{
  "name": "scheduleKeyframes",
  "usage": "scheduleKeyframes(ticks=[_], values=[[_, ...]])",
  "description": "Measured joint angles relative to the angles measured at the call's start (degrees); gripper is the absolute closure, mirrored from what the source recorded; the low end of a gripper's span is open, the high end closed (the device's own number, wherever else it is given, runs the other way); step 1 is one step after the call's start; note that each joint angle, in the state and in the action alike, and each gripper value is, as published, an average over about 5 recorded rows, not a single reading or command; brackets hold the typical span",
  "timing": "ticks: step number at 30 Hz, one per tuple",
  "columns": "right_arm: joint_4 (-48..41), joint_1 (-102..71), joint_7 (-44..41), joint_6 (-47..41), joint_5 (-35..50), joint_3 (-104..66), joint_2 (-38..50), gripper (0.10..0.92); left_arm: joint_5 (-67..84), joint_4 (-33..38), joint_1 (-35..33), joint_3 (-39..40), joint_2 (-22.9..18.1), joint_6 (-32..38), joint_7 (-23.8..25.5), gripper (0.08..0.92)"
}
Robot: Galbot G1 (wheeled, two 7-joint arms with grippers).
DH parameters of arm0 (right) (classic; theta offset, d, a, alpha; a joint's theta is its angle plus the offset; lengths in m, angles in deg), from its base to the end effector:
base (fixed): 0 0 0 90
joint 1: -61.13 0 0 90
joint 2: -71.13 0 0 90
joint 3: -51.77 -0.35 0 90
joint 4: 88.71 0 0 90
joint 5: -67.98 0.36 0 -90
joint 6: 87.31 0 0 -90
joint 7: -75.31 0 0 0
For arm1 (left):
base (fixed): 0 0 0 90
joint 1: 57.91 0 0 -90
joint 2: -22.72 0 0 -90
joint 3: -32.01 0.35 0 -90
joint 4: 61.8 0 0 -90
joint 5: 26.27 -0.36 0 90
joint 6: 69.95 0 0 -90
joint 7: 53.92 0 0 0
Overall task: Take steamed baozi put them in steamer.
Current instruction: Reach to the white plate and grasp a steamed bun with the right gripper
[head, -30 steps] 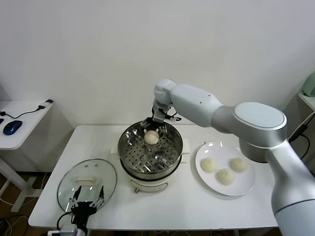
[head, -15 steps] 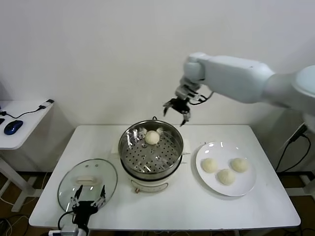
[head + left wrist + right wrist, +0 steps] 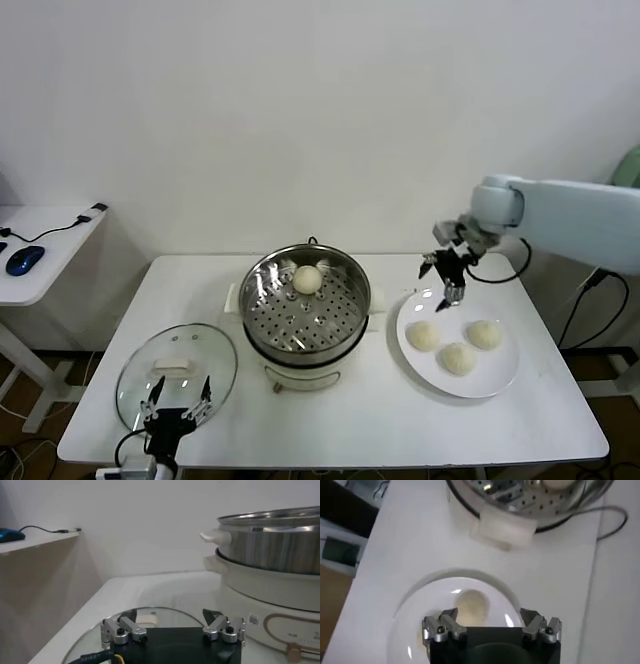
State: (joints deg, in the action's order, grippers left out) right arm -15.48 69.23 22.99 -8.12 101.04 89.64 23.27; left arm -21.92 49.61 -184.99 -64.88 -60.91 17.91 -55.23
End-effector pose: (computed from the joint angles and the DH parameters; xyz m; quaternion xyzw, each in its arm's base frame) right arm 0.5437 -0.1028 -0.1363 0.5419 -0.5308 0.5113 0.4040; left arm 0.1372 0.0642 -0.3704 0.0423 -0.9870 -0.0413 0.1495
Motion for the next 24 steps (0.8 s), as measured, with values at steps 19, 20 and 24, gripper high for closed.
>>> scheduleKeyframes(ticks=[19,20,24], values=[[-7.93,-16.71,4.70,-7.16,-5.33,-10.69,-2.85,0.203,-0.16,-0.94,-0.11,0.14,-0.22,0.41,-0.16,0.177],[-8.15,-17.13,4.82,-7.29,-5.43,-11.04,-3.06,0.207,-0.17,-0.94,-0.11,0.15,-0.22,0.42,-0.16,0.177],[-8.83,-18.29,5.25,-7.74,-5.83,-12.18,-3.76,0.266,-0.22,-0.93,-0.14,0.22,-0.22,0.43,-0.18,0.177]])
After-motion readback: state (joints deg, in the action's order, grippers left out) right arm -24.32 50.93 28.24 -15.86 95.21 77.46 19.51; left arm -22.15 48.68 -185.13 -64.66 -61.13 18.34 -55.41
